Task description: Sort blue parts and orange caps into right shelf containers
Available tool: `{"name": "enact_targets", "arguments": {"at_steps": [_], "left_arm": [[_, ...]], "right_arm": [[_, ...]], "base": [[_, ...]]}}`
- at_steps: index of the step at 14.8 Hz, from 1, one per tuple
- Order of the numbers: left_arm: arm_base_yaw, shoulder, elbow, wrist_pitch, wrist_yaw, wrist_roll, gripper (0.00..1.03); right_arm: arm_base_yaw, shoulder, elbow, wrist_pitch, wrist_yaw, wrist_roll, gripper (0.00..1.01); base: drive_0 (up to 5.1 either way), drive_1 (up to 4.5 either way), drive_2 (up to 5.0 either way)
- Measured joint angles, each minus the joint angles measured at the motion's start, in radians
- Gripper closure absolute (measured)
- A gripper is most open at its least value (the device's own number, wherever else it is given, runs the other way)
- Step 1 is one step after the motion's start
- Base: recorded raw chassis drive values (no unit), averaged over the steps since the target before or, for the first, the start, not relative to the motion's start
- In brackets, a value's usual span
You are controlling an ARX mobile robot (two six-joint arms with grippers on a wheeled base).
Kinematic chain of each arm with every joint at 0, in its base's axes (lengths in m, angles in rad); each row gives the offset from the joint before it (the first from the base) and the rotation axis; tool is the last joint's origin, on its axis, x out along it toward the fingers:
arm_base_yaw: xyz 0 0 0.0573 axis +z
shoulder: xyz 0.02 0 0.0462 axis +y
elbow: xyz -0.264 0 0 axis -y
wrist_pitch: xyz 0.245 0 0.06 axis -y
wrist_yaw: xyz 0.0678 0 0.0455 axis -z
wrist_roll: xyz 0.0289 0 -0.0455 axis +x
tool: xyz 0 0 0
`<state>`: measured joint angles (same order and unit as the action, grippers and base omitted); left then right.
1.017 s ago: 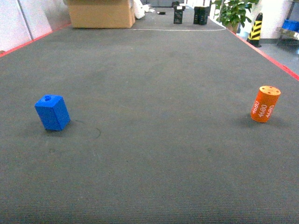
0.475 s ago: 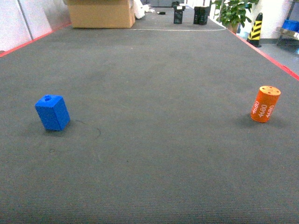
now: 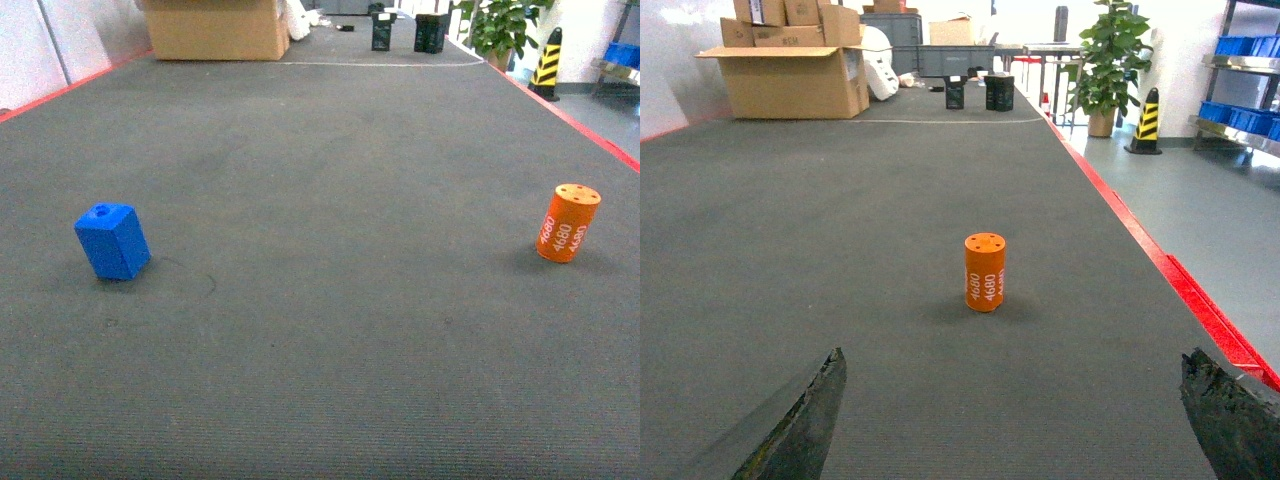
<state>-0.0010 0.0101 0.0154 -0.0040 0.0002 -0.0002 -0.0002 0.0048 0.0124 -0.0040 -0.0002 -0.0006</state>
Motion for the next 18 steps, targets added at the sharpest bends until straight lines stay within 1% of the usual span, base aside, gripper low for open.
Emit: {"name": "enact_targets", "arguments": {"at_steps": [8, 9, 10, 11, 13, 16, 18], "left_arm": [[0.000, 0.000, 0.000, 0.000, 0.000, 0.000, 0.05], [0.000, 0.000, 0.000, 0.000, 0.000, 0.000, 0.05], [0.000, 0.000, 0.000, 0.000, 0.000, 0.000, 0.05], [0.000, 0.000, 0.000, 0.000, -0.001, 0.000, 0.05], [0.000, 0.000, 0.000, 0.000, 0.000, 0.000, 0.05], [0.000, 0.000, 0.000, 0.000, 0.000, 0.000, 0.05], [0.000, 0.000, 0.000, 0.000, 0.000, 0.000, 0.05]], "right_arm": [[0.000, 0.000, 0.000, 0.000, 0.000, 0.000, 0.03], [-0.002, 0.004, 0.004, -0.027, -0.010, -0.004, 0.03], [-0.016, 0.246, 0.058, -0.073, -0.088, -0.054, 0.03], [-0.071, 0.665, 0.130, 0.297, -0.101, -0.079, 0.03], [-0.073, 0.774, 0.164, 0.378, -0.100, -0.079, 0.03], [-0.072, 1.019, 0.266, 0.530, -0.092, -0.088, 0.03], [-0.069, 1.141, 0.332, 0.571, -0.101, -0.088, 0.03]], "base": [[0.0, 0.00, 0.0], [0.0, 0.00, 0.0], [0.0, 0.00, 0.0], [0.0, 0.00, 0.0], [0.0, 0.00, 0.0], [0.0, 0.00, 0.0], [0.0, 0.00, 0.0]]}}
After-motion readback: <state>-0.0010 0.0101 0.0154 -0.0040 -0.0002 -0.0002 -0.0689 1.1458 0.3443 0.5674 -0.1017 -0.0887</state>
